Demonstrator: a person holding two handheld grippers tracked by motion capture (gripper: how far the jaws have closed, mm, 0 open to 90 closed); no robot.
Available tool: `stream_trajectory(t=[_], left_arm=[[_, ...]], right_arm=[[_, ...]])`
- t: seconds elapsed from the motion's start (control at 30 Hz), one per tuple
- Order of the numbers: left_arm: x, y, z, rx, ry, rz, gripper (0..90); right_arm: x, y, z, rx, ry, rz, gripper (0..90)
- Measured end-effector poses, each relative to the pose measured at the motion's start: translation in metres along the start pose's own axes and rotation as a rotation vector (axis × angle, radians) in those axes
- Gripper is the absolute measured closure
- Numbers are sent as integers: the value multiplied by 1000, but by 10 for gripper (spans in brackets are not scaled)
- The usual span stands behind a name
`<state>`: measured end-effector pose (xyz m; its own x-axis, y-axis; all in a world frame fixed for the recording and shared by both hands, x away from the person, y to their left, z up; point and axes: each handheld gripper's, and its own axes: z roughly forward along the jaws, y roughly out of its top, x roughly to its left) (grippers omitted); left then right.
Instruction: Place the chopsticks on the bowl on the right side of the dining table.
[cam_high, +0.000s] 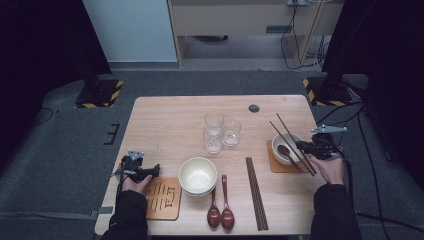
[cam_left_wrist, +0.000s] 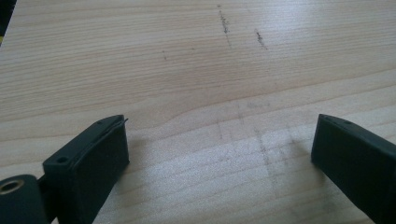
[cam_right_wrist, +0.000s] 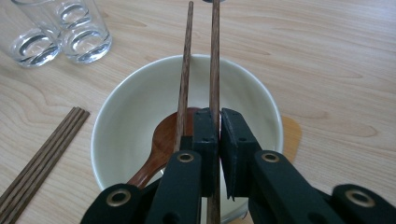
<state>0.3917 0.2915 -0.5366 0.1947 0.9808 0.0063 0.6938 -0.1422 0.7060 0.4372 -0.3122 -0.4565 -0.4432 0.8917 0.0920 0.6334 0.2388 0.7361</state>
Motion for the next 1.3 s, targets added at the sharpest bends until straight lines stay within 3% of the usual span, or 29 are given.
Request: stream_trajectory(t=[0.5, 1.3], left_arm=[[0, 0, 0, 0, 0, 0, 30], [0, 0, 0, 0, 0, 0, 29]], right_arm=[[3, -3, 1, 44, 1, -16, 851], [4, -3, -1, 34, 7, -22, 815]])
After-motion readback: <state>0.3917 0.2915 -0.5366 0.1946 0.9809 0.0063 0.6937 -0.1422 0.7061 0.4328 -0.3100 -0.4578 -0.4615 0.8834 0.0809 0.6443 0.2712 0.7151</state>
